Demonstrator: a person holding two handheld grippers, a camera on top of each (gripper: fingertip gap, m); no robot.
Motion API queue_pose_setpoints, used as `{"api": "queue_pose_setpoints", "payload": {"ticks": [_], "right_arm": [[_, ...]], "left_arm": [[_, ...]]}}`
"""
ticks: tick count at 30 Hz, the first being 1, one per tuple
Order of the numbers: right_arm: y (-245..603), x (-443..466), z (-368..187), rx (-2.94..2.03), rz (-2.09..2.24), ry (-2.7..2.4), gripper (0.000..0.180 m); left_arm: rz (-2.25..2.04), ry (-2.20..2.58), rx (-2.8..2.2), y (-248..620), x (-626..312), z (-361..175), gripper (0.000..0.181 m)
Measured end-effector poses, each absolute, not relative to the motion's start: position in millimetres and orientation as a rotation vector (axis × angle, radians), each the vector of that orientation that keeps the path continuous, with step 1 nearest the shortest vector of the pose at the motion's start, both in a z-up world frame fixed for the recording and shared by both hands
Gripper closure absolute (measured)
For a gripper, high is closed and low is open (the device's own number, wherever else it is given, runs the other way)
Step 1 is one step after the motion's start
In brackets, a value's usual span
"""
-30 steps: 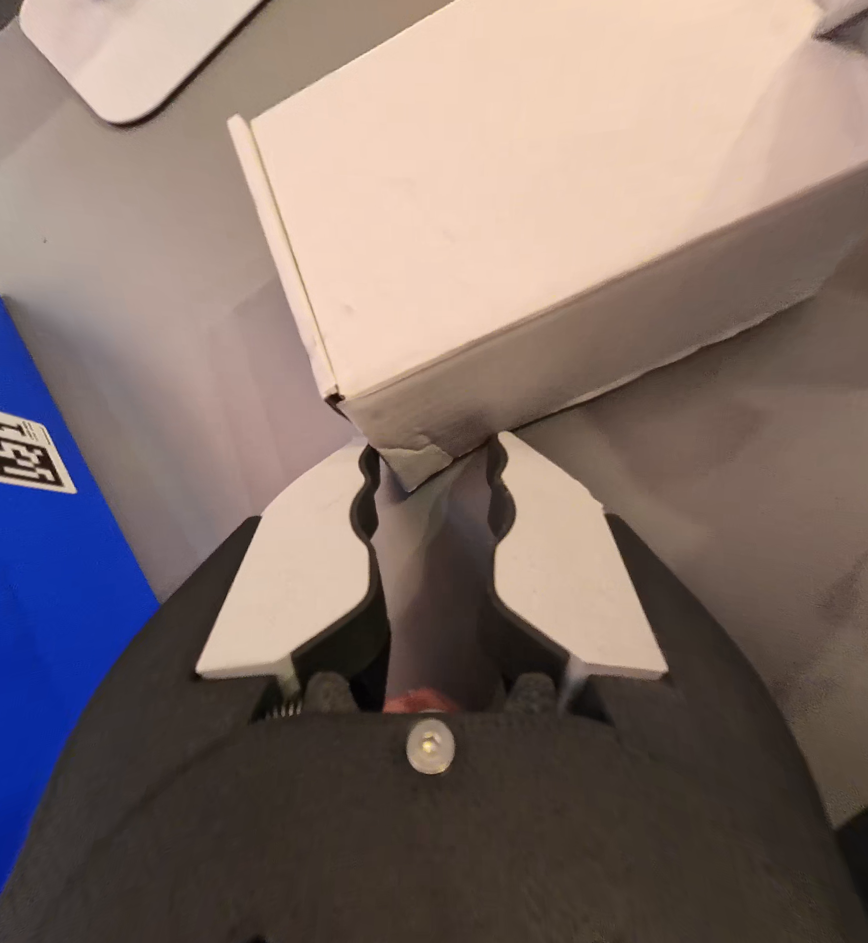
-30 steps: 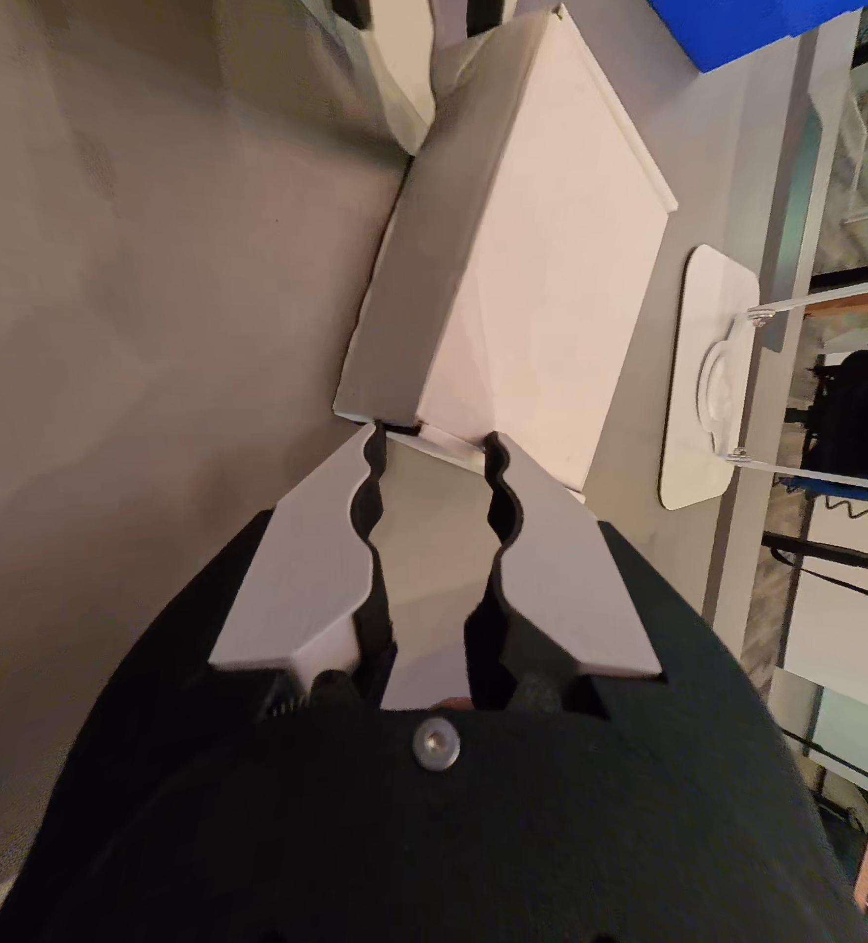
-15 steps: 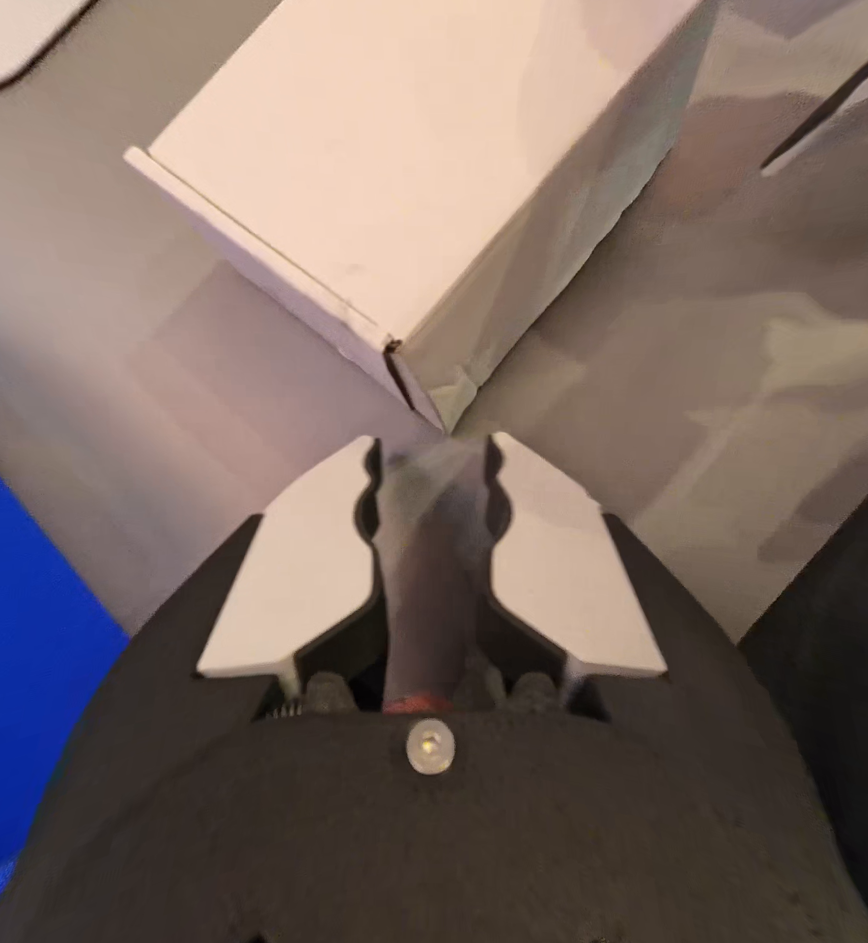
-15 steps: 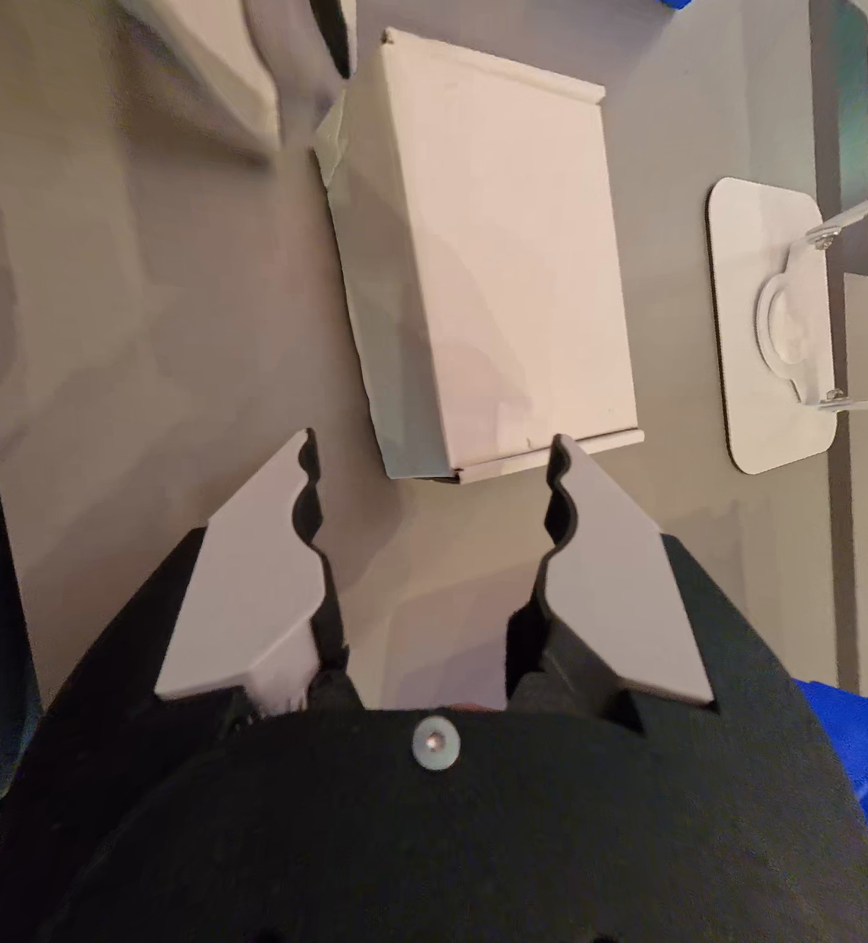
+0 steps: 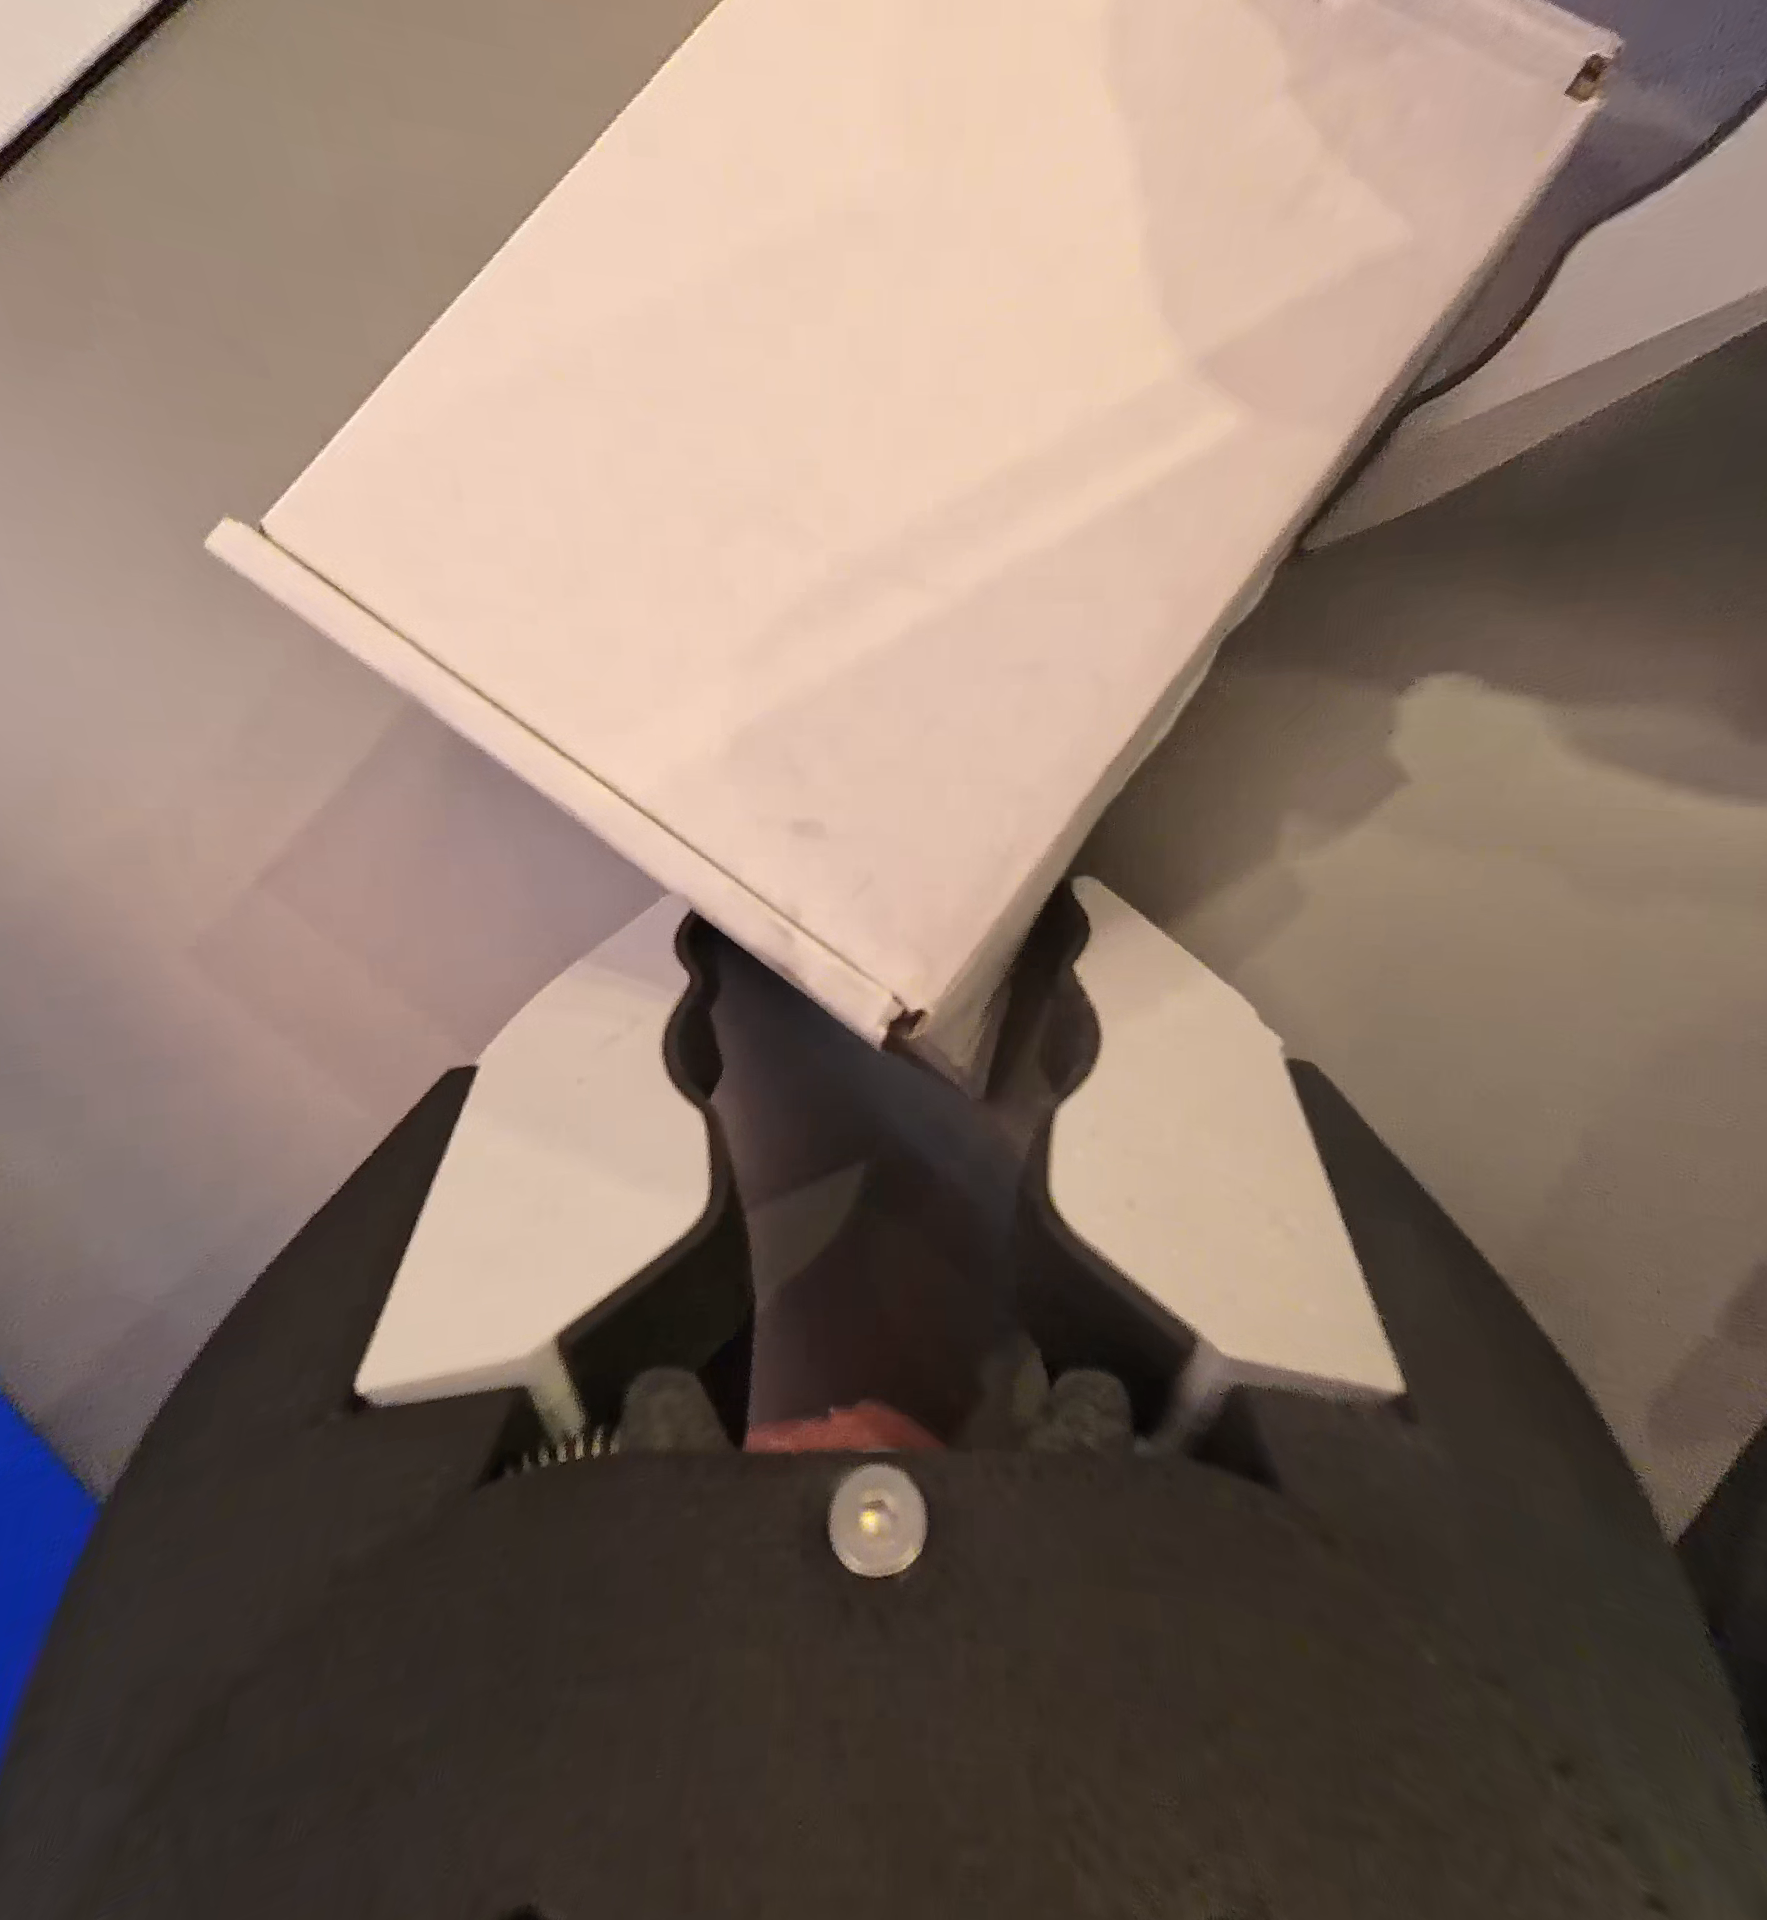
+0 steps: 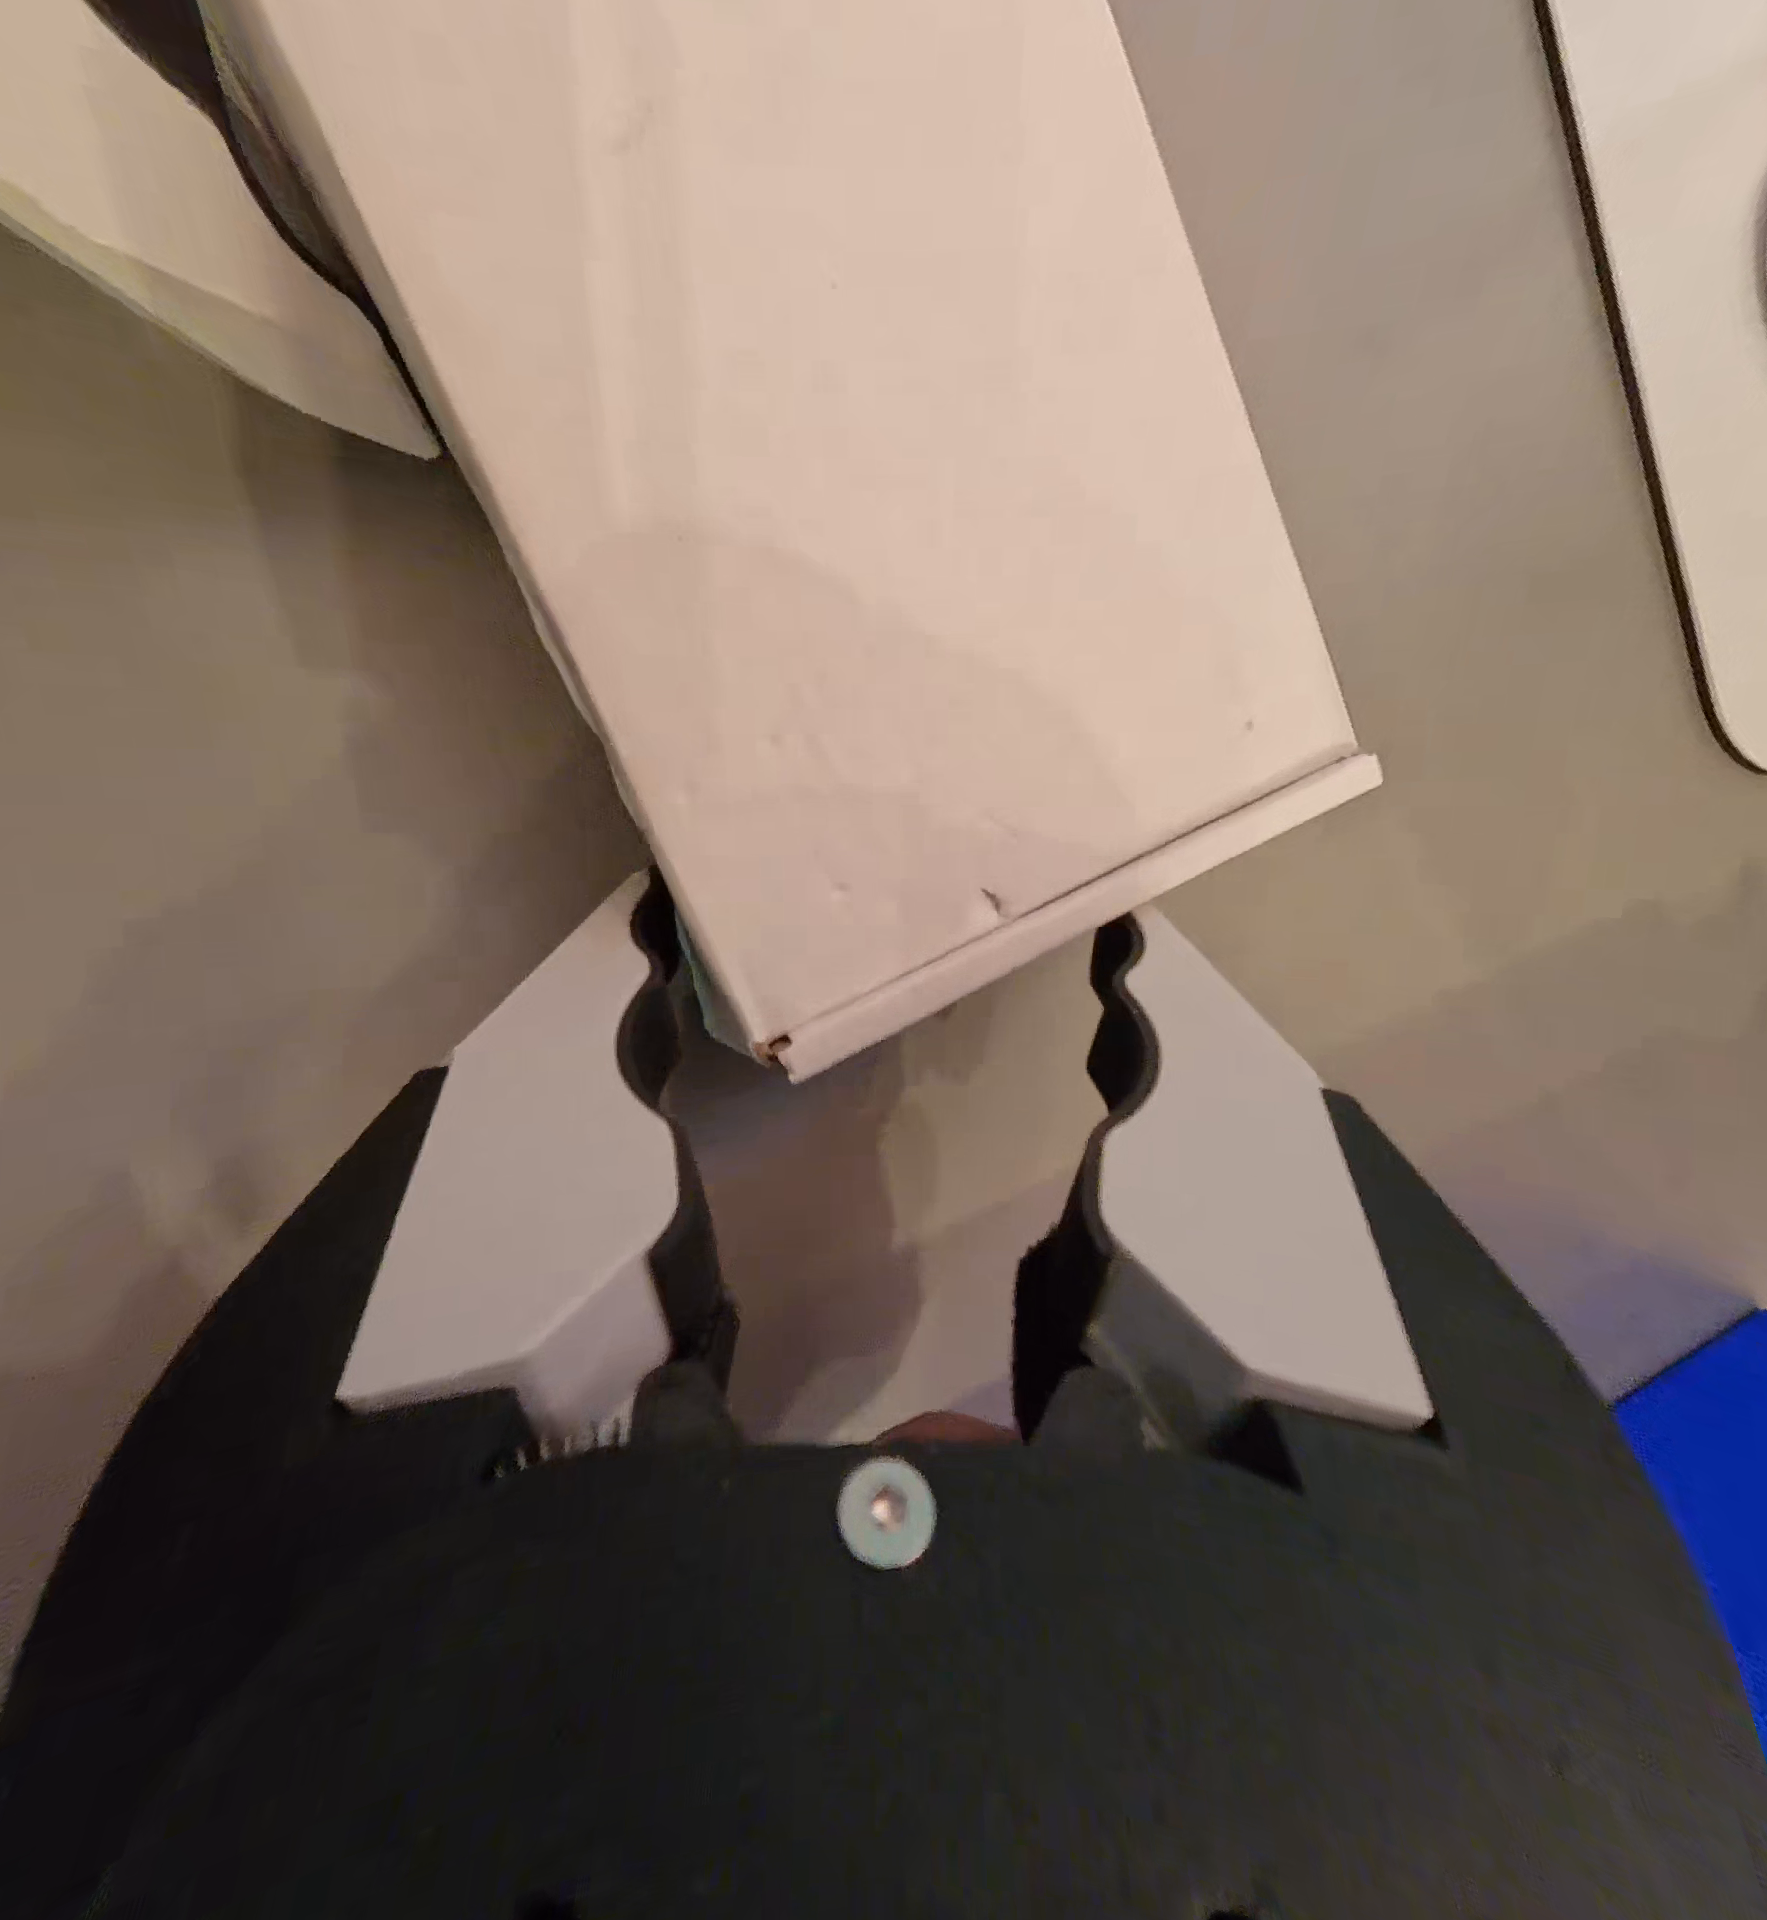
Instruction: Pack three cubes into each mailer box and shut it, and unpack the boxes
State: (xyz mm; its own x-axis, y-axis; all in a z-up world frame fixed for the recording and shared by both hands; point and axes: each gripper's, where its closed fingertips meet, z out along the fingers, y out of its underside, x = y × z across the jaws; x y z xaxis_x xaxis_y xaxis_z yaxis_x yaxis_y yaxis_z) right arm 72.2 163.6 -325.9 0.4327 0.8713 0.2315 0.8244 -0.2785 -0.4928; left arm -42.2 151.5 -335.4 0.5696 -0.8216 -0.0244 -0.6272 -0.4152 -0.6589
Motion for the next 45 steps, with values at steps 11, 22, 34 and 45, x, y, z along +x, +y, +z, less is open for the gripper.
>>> {"api": "queue_pose_setpoints", "payload": {"ticks": [11,22,34,45], "right_arm": [[155.5,76.4,-324.6,-2.162,0.131,-1.425,0.105],[160.4,80.5,-318.7,-2.173,0.065,-1.406,0.124],[155.2,75.3,-274.6,-2.115,0.123,-1.569,0.048],[178.4,27.6,-333.0,-2.161,-0.027,-2.124,0.042]], "left_arm": [[-0.442,1.168,-2.201,143.3,-42.4,-335.8,0.106],[-0.341,1.15,-2.175,150.9,-43.6,-334.3,0.132],[-0.443,1.192,-2.248,130.6,-45.2,-334.9,0.11],[-0.528,1.159,-2.265,126.7,-44.6,-332.4,0.112]]}}
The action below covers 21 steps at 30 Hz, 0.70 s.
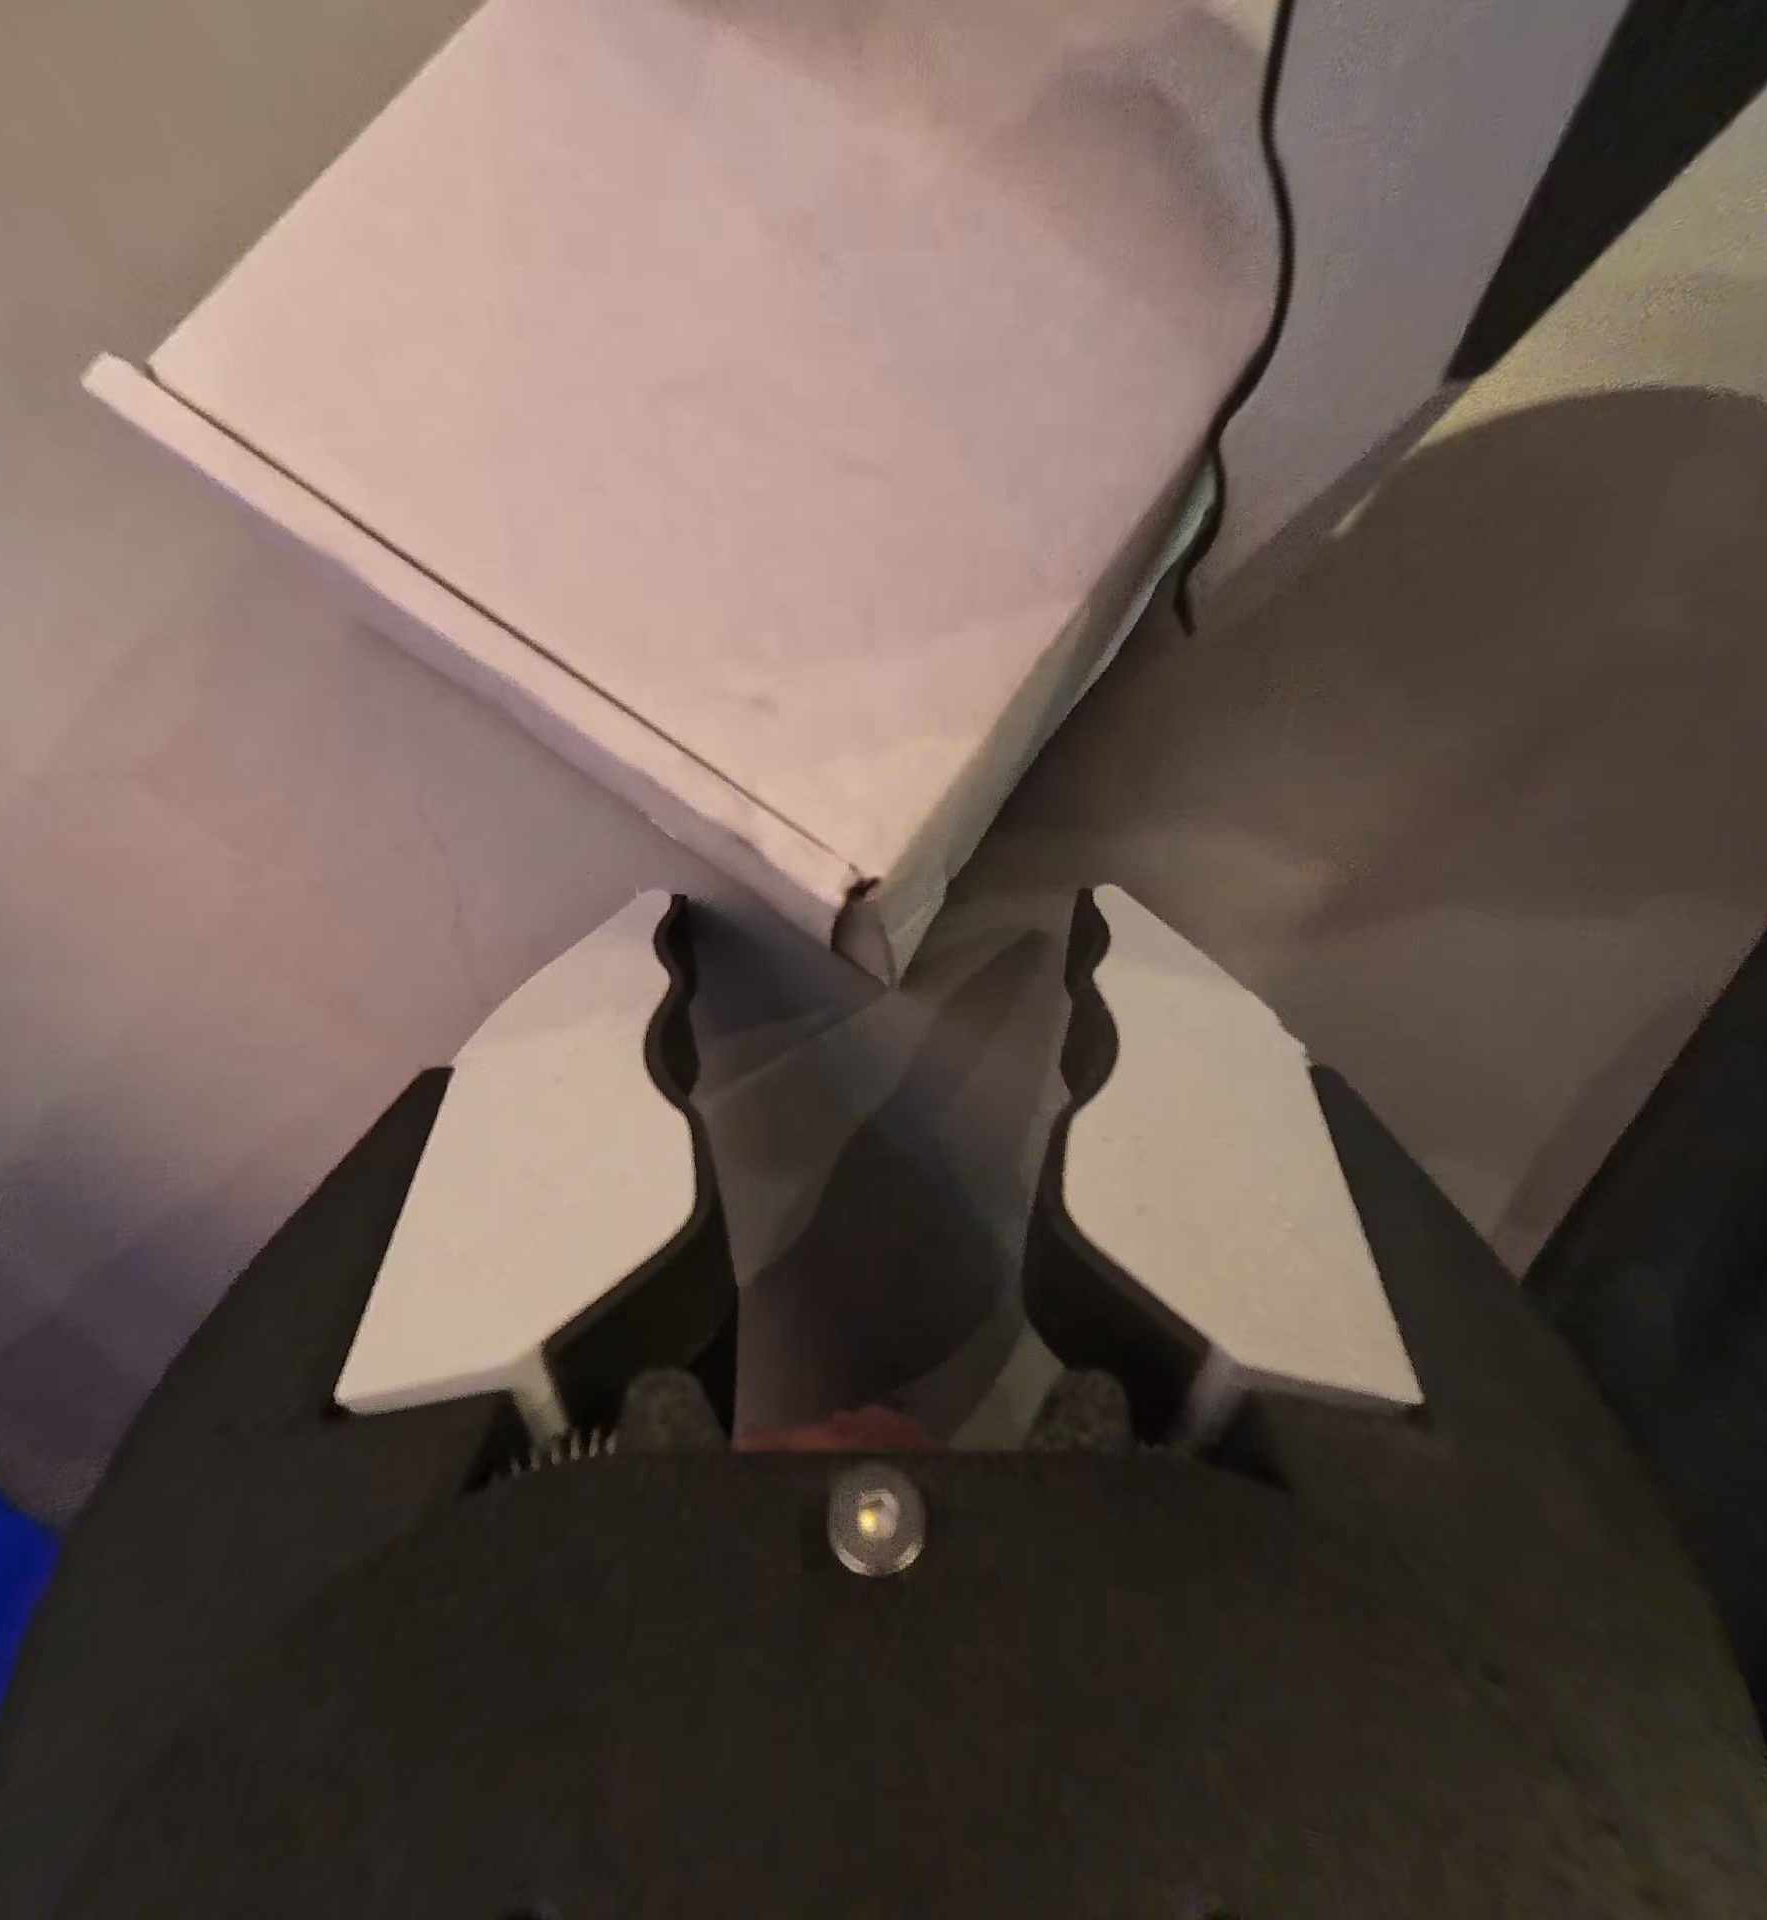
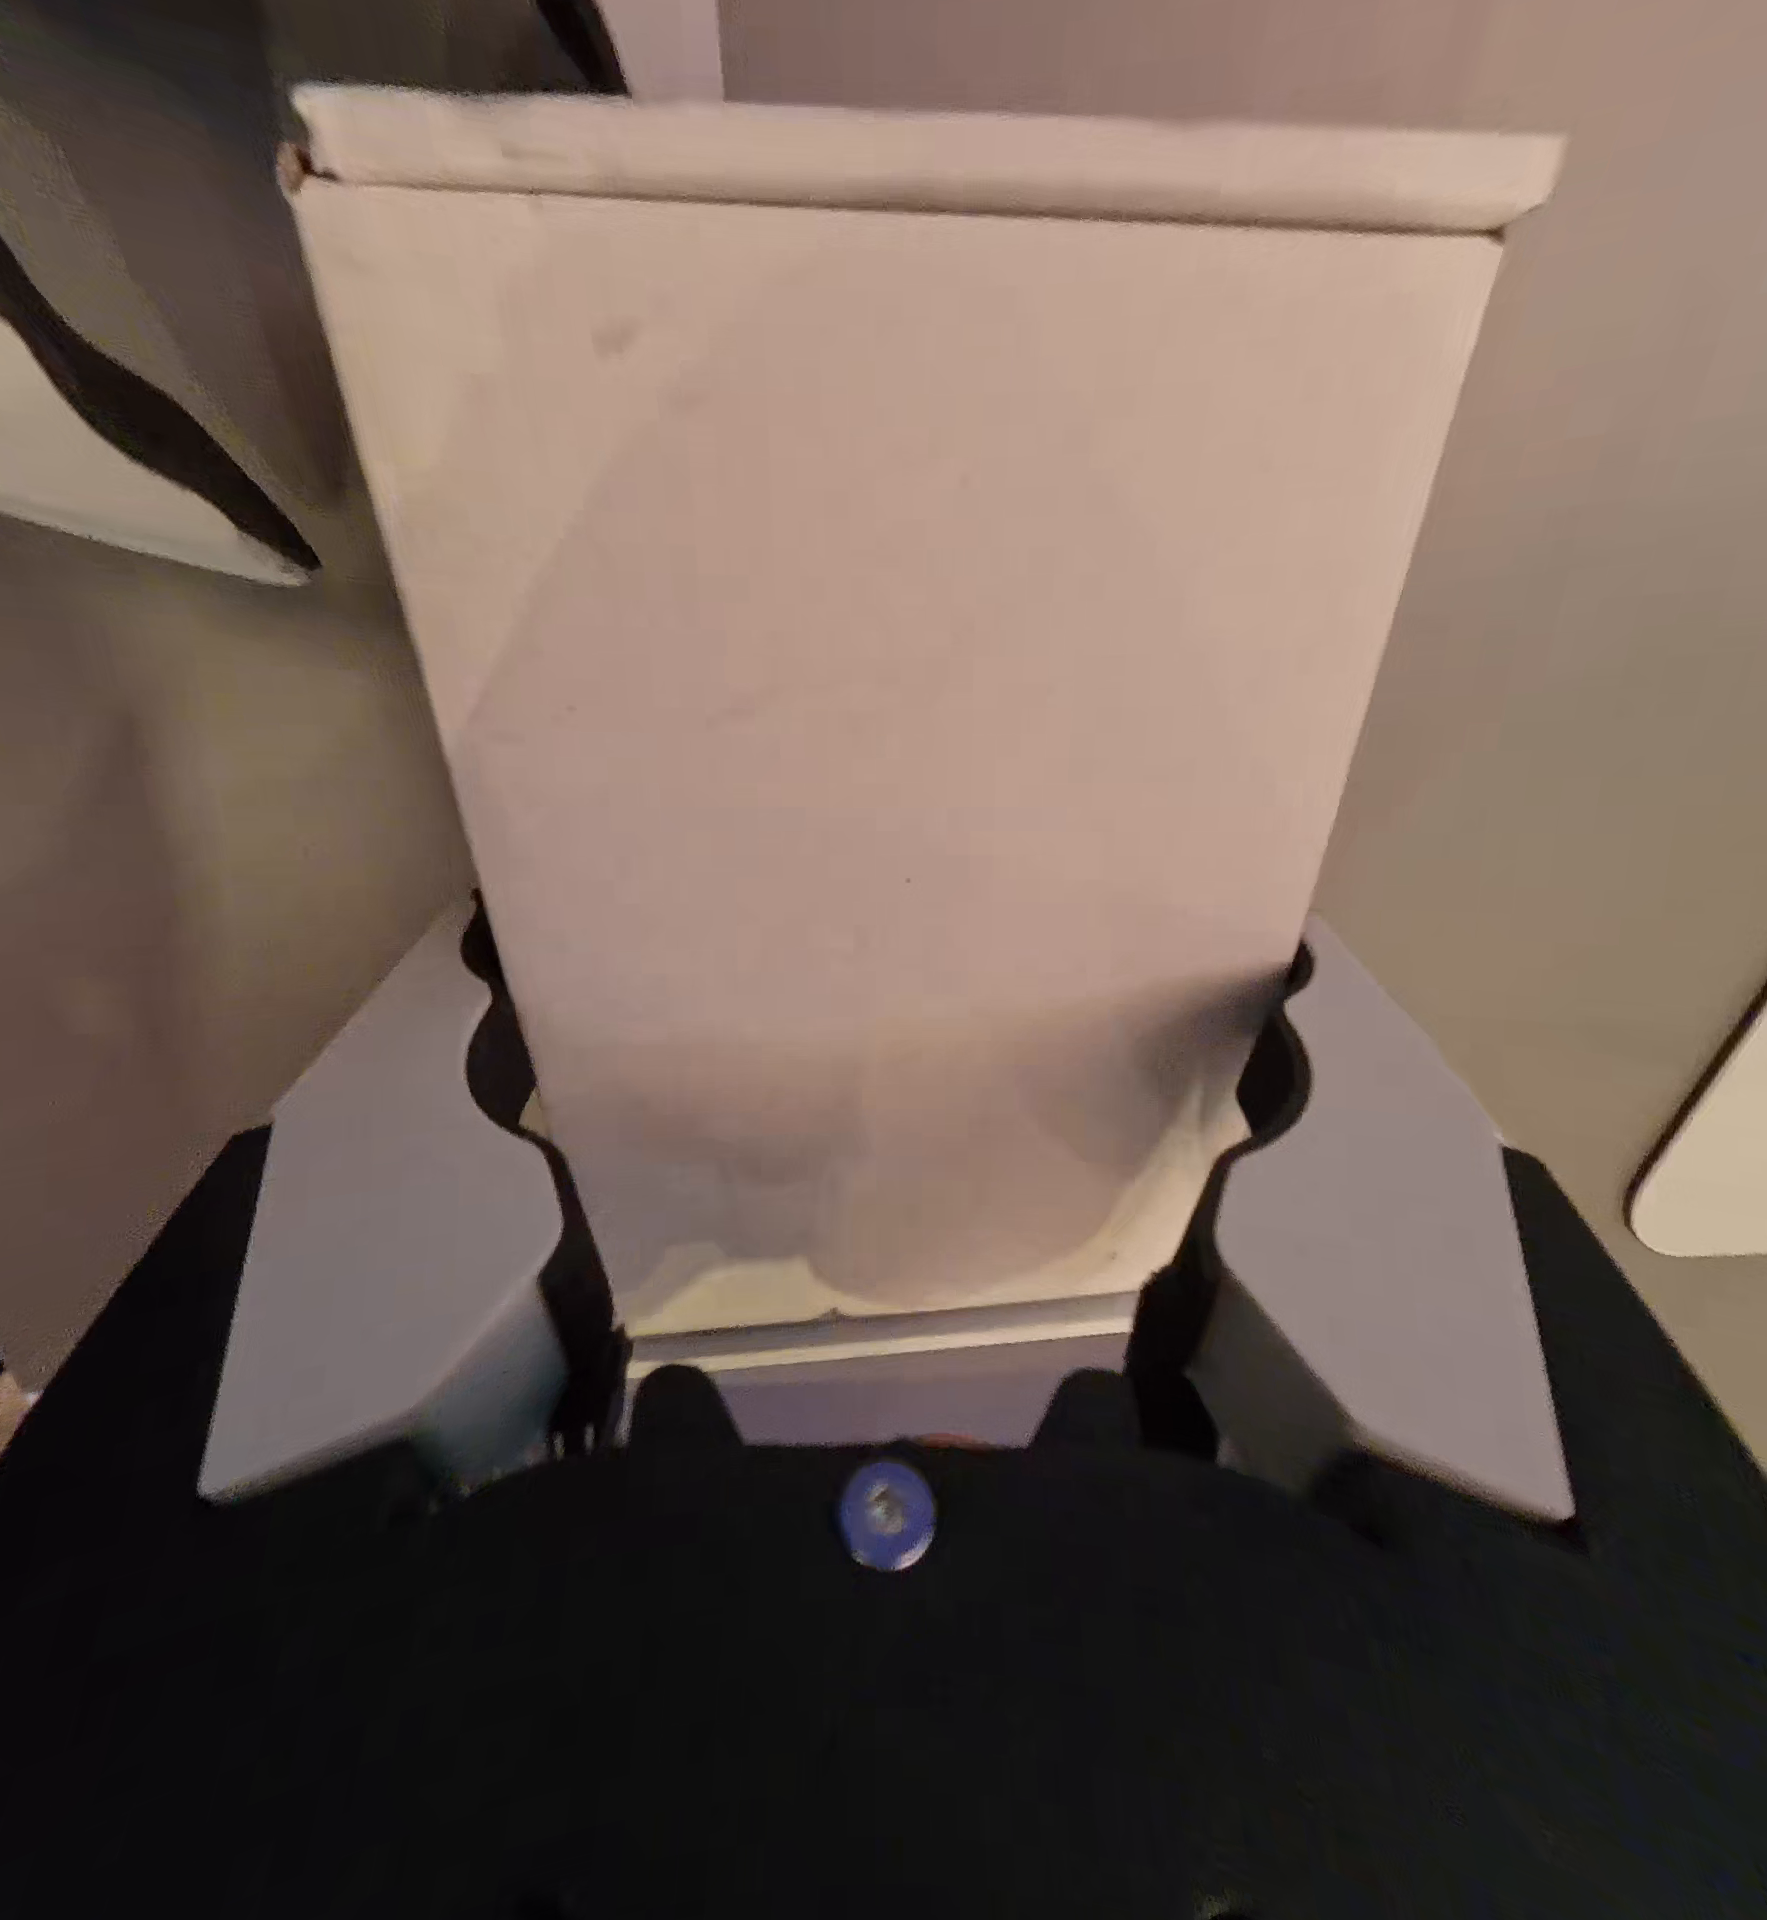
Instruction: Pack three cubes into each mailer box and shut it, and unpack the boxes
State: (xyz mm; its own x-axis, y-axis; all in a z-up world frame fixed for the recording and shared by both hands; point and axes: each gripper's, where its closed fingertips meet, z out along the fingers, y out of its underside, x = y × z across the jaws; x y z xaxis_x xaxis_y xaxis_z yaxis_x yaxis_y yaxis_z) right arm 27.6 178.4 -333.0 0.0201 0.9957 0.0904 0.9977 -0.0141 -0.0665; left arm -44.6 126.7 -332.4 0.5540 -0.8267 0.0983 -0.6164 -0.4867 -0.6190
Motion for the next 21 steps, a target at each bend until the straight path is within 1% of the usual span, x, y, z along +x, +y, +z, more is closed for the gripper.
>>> {"api": "queue_pose_setpoints", "payload": {"ticks": [4,6,10,12,14,17,21], "right_arm": [[175.2,27.1,-325.5,-2.175,0.085,-2.08,0.042],[179.1,37.3,-306.5,-2.152,0.079,-2.033,0.042],[198.8,83.1,-225.6,-2.05,0.065,-1.874,0.042],[217.7,130.1,-183.2,-2.03,-0.021,-1.796,0.042],[237.6,191.6,-154.1,-2.047,-0.186,-1.754,0.042],[254.0,282.7,-143.3,-2.148,-0.389,-1.746,0.042],[253.5,354.3,-171.2,-2.275,-0.441,-1.818,0.042]], "left_arm": [[-0.542,1.157,-2.283,124.5,-47.2,-331.7,0.11],[-0.57,1.165,-2.274,122.4,-46.4,-331.2,0.108],[-0.651,1.14,-2.263,120.9,-44.2,-329.1,0.112],[-0.639,1.148,-2.262,122.7,-44.0,-329.5,0.115],[-0.642,1.15,-2.263,123.5,-43.0,-329.5,0.116],[-0.644,1.142,-2.255,123.9,-42.7,-329.6,0.117],[-0.652,1.116,-2.249,124.6,-42.2,-329.5,0.117]]}}
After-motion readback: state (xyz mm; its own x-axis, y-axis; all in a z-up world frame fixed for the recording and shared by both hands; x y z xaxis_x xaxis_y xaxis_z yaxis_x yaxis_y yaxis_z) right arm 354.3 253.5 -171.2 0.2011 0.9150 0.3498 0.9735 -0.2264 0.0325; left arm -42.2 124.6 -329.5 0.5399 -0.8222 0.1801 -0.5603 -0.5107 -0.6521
